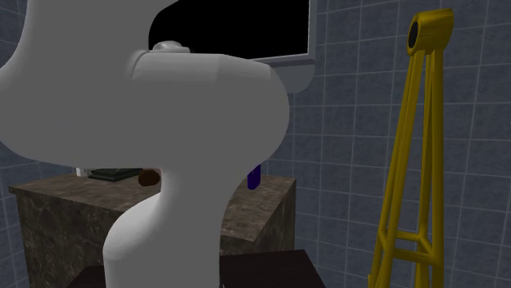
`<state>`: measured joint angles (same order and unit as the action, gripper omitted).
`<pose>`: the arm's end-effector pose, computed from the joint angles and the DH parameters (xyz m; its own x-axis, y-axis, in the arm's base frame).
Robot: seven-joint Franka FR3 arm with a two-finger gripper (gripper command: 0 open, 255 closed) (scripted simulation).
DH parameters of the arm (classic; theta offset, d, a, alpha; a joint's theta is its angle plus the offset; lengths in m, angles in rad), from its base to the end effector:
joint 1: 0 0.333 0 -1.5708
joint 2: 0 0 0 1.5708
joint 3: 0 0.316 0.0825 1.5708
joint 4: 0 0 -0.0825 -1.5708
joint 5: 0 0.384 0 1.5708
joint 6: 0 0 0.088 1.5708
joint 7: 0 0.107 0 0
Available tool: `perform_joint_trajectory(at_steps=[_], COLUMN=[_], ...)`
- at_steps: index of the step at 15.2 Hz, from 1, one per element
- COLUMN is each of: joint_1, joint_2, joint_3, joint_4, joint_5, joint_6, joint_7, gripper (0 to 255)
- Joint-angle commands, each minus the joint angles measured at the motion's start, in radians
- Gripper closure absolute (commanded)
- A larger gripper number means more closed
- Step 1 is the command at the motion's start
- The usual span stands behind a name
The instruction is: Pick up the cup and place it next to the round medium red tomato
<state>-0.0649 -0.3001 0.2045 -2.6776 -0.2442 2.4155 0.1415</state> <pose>0.3995 0.0513 0.3333 0.9840 0.1742 0.0375 0.1618 -0.9617 0.2211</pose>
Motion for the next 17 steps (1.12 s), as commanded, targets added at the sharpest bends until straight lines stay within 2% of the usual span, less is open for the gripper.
perform_joint_trajectory(at_steps=[1, 17], joint_1=[0.007, 0.034], joint_2=[-0.023, -0.156], joint_3=[-0.003, -0.027], joint_4=[0.011, 0.129], joint_5=[0.015, 0.074], joint_6=[-0.034, -0.277], joint_7=[-0.014, -0.093], gripper=[255, 255])
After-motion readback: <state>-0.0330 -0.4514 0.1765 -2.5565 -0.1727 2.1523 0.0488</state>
